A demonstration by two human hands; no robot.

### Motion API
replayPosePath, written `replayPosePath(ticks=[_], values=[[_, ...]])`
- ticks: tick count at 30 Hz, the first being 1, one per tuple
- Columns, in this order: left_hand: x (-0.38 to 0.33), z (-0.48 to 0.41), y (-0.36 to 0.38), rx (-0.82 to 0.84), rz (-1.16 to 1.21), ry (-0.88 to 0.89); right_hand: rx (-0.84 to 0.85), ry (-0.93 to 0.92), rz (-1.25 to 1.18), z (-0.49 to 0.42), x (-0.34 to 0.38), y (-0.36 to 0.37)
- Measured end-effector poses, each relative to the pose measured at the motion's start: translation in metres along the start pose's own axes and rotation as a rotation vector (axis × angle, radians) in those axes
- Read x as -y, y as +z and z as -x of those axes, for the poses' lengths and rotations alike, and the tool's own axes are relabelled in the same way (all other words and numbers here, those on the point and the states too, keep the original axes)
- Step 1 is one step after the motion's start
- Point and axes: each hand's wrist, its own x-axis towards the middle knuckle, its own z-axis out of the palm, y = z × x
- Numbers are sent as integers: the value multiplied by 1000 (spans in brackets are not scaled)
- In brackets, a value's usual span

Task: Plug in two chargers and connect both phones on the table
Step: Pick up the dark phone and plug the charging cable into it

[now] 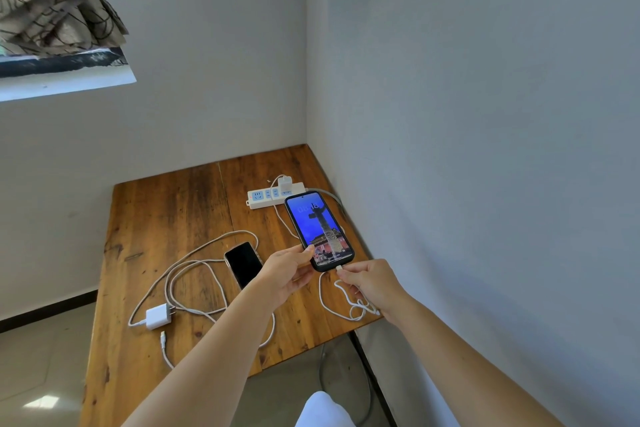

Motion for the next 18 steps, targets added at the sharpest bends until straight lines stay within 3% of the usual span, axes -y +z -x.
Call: replayPosePath(ticks=[7, 13, 18], values=[[13, -34, 16, -82, -28, -55, -74, -21, 184, -24, -14, -3], [67, -98, 26, -120, -97, -157, -91, 93, 435, -70, -79, -5], [109, -143, 25, -97, -158, -228, -108, 165, 499, -103, -132, -5]])
